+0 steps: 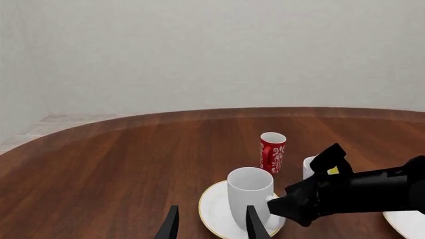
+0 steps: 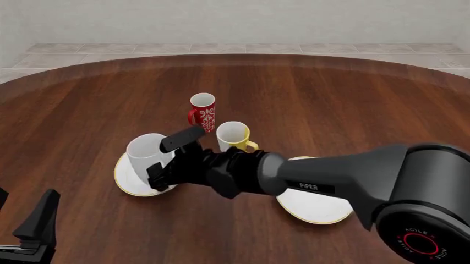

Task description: Put the white mug on the left plate.

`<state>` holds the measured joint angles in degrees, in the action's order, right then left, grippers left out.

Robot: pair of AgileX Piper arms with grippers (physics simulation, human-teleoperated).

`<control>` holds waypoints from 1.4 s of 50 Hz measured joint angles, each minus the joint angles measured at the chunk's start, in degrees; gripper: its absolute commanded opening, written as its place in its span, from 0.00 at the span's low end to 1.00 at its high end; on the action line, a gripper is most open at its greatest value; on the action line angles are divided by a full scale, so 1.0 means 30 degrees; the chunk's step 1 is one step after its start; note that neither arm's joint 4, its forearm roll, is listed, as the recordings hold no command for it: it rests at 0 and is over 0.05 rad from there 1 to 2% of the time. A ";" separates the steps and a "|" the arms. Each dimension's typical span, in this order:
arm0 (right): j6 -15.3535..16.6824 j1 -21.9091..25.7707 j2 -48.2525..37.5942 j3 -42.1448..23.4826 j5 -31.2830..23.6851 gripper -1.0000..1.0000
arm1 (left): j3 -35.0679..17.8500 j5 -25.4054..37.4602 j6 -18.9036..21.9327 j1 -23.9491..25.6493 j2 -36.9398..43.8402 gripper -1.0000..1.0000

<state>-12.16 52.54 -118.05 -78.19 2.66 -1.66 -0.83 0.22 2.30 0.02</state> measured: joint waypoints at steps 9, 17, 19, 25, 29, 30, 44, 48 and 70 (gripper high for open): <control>0.0204 -0.0015 0.0366 -0.0020 -0.0268 1.00 | -0.0011 0.0008 -0.0005 0.0016 0.0001 1.00; 0.0401 -0.0025 0.0667 -0.0077 -0.0528 1.00 | 0.0001 0.0003 -0.0006 0.0034 0.0000 1.00; 0.0451 -0.0026 0.0740 -0.0100 -0.0600 1.00 | 0.0009 -0.0002 -0.0006 0.0039 0.0000 1.00; 0.0619 -0.0034 0.0969 -0.0201 -0.0845 1.00 | 0.0047 -0.0029 -0.0005 0.0058 -0.0002 1.00; 0.0737 -0.0038 0.1118 -0.0264 -0.1006 1.00 | 0.0064 -0.0044 -0.0010 0.0065 -0.0003 1.00; 0.0765 -0.0038 0.1159 -0.0280 -0.1049 1.00 | 0.0067 -0.0048 -0.0011 0.0067 -0.0004 1.00; 0.1214 -0.0107 0.1750 -0.0496 -0.1643 1.00 | 0.0086 -0.0075 -0.0014 0.0083 -0.0005 1.00; 0.1332 -0.0143 0.1935 -0.0555 -0.1815 1.00 | 0.0090 -0.0077 -0.0010 0.0082 -0.0005 1.00; 0.1742 -0.0223 0.2809 -0.0574 -0.2416 1.00 | 0.0028 -0.0042 0.0034 0.0050 -0.0002 1.00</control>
<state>-6.94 51.87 -109.62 -79.91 -4.59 -1.58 -0.95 0.33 2.45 0.02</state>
